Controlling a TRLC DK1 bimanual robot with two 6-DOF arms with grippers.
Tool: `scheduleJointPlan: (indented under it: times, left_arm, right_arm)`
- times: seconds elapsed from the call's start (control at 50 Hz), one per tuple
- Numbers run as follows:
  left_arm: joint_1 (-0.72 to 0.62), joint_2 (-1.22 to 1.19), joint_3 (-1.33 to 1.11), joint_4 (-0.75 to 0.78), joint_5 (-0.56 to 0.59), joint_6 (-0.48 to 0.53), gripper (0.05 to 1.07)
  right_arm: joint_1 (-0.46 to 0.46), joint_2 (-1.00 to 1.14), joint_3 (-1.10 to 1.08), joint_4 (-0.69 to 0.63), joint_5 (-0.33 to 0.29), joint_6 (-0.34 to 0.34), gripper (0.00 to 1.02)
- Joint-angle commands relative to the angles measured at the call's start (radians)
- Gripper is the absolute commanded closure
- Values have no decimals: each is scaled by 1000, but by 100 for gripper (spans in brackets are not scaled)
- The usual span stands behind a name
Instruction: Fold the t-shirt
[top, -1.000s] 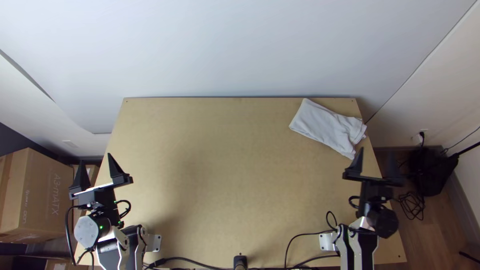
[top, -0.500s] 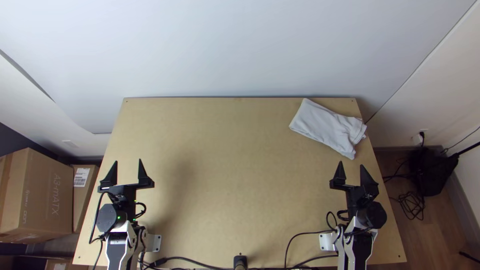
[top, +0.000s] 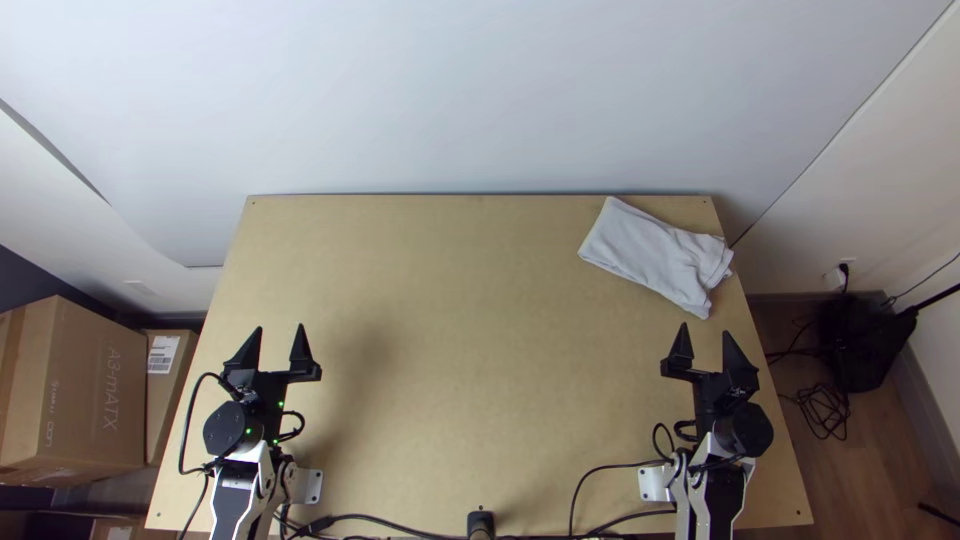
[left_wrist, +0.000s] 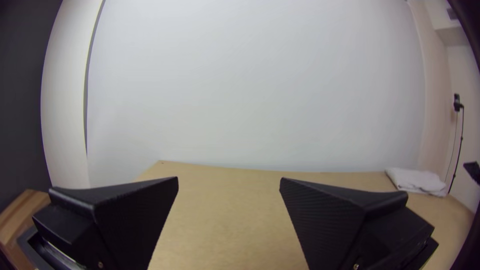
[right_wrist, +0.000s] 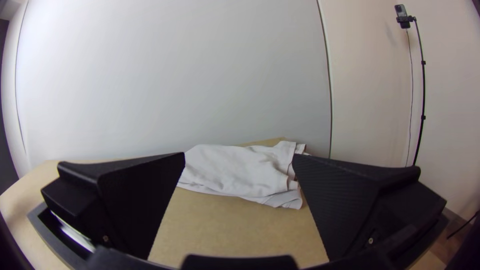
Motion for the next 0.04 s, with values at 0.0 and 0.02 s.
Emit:
scheduleJointPlan:
  times: [0.0,0.02]
  left_arm:
    - [-7,-6,-46,-7,-7,-76,9]
    - [-7,-6,-46,-8,-7,-76,9]
  right_arm:
    - [10,-5,-7,-13,4,-4,3]
    - [10,-5,-7,-13,4,-4,3]
